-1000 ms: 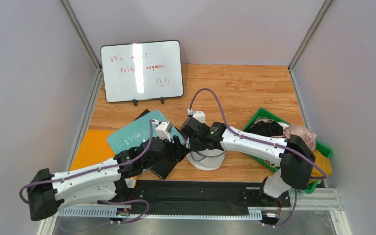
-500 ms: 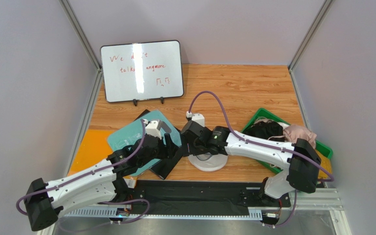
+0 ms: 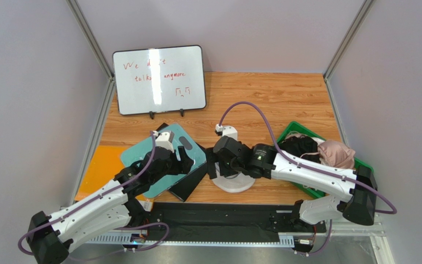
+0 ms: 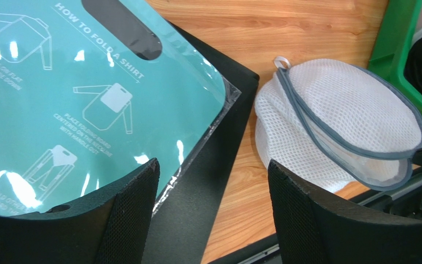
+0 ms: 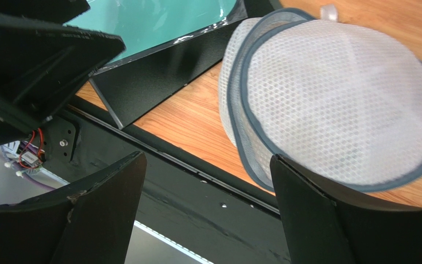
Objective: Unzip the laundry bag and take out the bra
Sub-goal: Close the laundry bag at the center of the board, then reset both arms
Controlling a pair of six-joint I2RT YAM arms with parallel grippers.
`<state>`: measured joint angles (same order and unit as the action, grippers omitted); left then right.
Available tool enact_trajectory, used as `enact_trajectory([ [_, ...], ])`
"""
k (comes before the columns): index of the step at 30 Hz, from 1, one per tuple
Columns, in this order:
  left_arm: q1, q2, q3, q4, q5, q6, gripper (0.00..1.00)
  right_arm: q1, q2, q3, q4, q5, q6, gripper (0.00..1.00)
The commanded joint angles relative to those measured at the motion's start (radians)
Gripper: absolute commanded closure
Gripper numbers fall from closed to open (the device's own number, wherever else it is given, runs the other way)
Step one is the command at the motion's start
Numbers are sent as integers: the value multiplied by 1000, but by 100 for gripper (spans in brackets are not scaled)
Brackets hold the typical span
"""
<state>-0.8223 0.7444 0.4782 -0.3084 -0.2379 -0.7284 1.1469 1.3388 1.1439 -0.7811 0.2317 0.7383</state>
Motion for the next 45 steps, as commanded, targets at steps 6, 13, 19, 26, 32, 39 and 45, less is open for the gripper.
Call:
enact_trajectory([
  [6,182,7,97,-15,117,116,21,-151,-144,-15,-14,71,-138,5],
  [13,428,12,158,-72,267,175,20,-530,-300,-125,106,-78,-278,5],
  [19,541,-33,255,-190,275,221,19,-857,-441,-197,120,-212,-327,5],
  [26,552,-92,350,-322,232,248,16,-1009,-619,-254,105,-235,-366,5],
  [32,552,-142,382,-386,189,290,14,-1009,-658,-259,79,-233,-375,5],
  [39,552,-168,390,-405,187,313,14,-1010,-665,-268,75,-207,-378,5],
  [45,552,-169,389,-413,193,319,13,-1009,-667,-268,68,-201,-389,5],
])
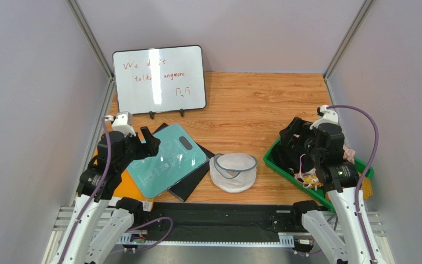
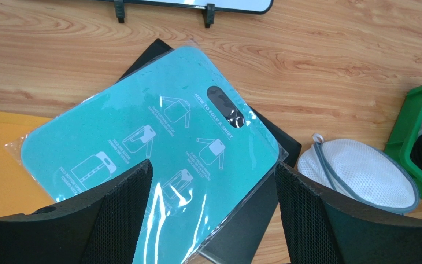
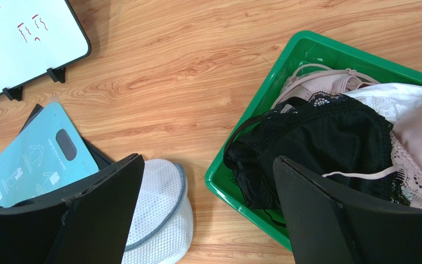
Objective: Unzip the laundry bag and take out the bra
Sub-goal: Reset both arms
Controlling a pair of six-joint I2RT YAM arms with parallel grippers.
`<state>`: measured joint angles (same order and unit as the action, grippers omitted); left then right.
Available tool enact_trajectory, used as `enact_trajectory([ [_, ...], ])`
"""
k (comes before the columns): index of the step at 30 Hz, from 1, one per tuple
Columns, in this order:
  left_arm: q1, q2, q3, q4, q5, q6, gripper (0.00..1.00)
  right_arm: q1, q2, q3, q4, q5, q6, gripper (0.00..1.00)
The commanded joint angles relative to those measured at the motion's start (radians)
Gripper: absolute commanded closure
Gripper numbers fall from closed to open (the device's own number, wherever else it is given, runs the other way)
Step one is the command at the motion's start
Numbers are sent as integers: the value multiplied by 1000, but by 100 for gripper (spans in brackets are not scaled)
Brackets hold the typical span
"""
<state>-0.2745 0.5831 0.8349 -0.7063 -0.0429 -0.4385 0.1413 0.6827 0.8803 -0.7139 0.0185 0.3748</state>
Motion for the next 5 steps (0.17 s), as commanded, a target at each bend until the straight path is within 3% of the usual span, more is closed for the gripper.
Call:
enact_trajectory([
  [1,4,-11,30,-13,0,33,13,-3,-12,-4,-1,12,-27,5],
  [5,4,-9,36,-22,-5,40,11,-5,-11,-3,-1,17,-31,5],
])
